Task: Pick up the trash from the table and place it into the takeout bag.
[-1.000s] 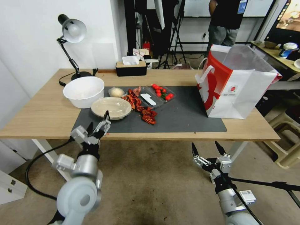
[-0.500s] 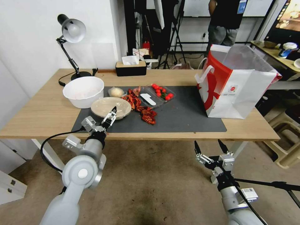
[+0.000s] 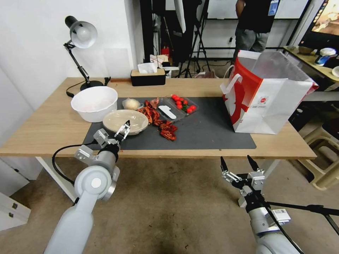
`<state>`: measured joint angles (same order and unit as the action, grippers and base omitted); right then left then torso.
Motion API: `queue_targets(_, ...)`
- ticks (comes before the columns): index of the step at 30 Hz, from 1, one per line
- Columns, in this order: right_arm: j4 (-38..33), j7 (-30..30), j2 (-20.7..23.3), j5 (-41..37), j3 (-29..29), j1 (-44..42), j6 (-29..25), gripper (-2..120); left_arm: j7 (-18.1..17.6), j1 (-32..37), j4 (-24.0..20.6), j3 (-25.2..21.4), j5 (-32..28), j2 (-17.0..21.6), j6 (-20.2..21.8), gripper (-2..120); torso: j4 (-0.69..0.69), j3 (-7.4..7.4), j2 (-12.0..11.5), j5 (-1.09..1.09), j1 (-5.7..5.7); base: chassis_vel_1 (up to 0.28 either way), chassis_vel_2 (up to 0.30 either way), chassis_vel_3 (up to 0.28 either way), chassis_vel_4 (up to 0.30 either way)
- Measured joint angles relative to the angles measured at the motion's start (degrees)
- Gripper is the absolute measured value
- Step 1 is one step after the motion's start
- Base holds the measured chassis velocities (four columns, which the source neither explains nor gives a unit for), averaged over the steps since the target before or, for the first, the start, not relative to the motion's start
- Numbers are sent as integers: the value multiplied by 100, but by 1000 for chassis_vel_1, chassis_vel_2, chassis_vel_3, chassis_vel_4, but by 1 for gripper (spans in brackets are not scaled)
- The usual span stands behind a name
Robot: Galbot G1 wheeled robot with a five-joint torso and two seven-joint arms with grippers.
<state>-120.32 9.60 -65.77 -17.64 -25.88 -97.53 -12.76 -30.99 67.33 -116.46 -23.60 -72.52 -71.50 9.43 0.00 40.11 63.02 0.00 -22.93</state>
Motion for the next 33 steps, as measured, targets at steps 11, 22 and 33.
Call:
queue_targets(11, 41, 21, -7, 39, -15, -34, 3, 100, -138, -213, 188, 33, -141, -15, -33, 42, 0, 0, 0, 0, 0, 0, 0, 0, 0)
queue_targets(22, 78, 20, -23, 66, -10, -24, -10, 100, -41, -70, 191, 23, -122, -5, -140, 8, 0, -1, 1, 1, 1, 0, 0, 0, 0)
queue_targets(33, 90, 5, -52, 99, 2, -23, -22, 100, 74, 32, 161, 6, -110, -4, -283, 0, -1, -1, 1, 0, 1, 0, 0, 0, 0)
